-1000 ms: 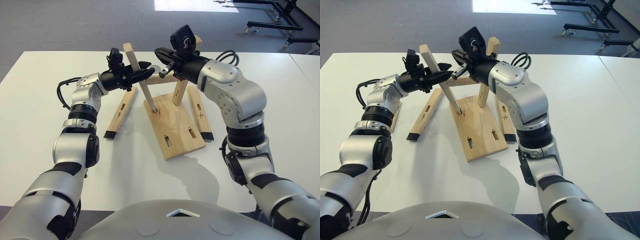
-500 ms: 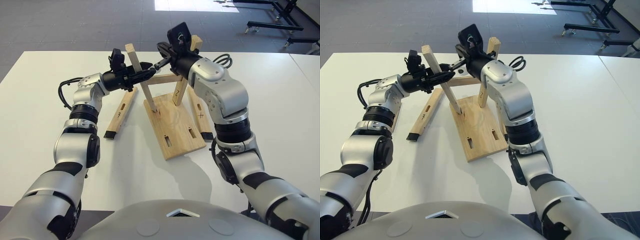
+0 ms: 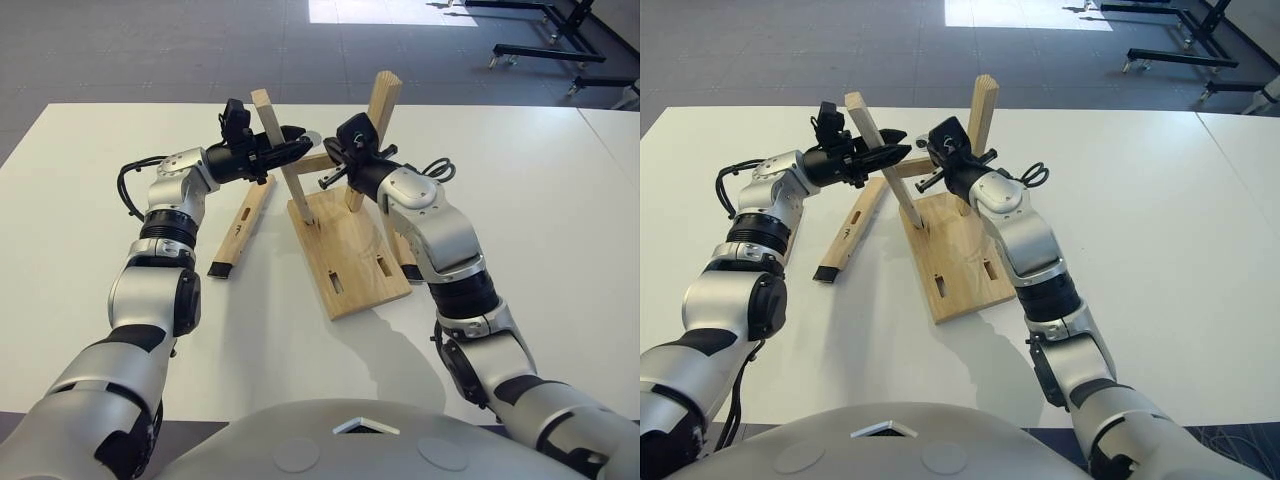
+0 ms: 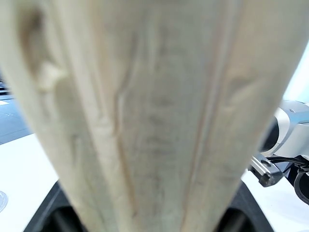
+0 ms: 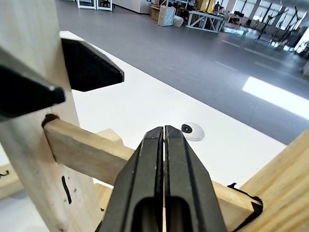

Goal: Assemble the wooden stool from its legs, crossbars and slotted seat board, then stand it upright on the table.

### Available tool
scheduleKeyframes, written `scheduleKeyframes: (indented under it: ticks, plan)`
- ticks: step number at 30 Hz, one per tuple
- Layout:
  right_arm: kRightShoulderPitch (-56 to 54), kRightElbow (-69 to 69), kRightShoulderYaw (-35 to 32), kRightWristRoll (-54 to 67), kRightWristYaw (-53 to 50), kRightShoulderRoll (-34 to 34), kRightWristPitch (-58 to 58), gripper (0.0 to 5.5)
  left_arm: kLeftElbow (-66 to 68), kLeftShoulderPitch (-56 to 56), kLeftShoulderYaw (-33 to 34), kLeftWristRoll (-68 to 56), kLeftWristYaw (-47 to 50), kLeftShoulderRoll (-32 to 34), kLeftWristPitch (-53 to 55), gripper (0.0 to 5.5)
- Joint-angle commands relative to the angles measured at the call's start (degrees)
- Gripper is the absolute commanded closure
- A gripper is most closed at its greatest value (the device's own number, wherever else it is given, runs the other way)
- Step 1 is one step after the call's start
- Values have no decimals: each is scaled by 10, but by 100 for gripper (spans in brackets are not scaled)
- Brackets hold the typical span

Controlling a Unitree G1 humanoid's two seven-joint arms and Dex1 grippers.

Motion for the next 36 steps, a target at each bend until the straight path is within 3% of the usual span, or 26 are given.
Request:
scheduleKeyframes:
  ticks: [1, 5, 13, 21, 28, 36]
  plan:
    - [-35, -3, -50, 28, -6, 14, 49, 544, -4, 19, -20, 23, 0, -9, 6, 348]
    - [-70, -10, -90, 52, -8, 21, 74, 544, -9, 15, -33, 30, 6, -13, 22, 348]
    - [-82, -18, -106, 70, -18, 31, 93, 544, -19, 8, -49, 41, 17, -3, 36, 348]
    - [-17, -27, -68, 54, -21, 31, 83, 544, -20, 11, -54, 45, 20, 0, 30, 348]
    - [85, 47, -6, 1, -6, -8, 4, 544, -38, 12, -79, 66, 24, 7, 24, 348]
    - [33, 11, -76, 57, -5, 18, 31, 544, -47, 21, -95, 81, 36, 14, 20, 348]
